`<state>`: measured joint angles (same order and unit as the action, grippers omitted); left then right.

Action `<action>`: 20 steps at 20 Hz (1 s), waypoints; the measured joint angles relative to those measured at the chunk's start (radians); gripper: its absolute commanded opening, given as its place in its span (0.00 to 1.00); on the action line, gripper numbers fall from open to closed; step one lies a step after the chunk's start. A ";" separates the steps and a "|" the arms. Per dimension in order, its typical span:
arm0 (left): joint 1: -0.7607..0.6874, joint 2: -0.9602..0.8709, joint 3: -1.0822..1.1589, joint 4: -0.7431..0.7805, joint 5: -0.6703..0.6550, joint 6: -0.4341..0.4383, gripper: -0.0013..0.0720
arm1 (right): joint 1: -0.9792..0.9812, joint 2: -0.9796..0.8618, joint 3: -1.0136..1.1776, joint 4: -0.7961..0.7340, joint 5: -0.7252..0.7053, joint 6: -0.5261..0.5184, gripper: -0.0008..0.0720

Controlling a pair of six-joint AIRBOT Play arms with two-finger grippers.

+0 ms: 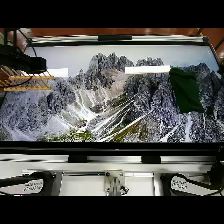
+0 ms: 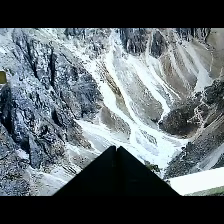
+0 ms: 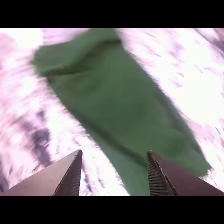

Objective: Fold the shirts.

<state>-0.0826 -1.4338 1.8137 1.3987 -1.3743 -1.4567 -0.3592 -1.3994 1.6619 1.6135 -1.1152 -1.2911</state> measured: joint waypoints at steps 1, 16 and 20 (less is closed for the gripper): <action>-0.025 -0.016 0.000 0.005 0.000 0.003 0.06 | 0.048 -0.002 0.007 -0.005 0.001 -0.042 0.73; -0.219 -0.277 0.000 0.196 -0.168 -0.100 0.86 | 0.340 -0.191 0.026 0.117 -0.349 -0.189 0.76; -0.220 -0.297 0.000 0.200 -0.172 -0.103 0.86 | 0.342 -0.193 0.026 0.122 -0.357 -0.190 0.76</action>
<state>-0.3031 -1.7309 1.8137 1.5982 -1.5467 -1.5600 -0.0170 -1.5929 1.6882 1.7359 -1.4723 -1.4815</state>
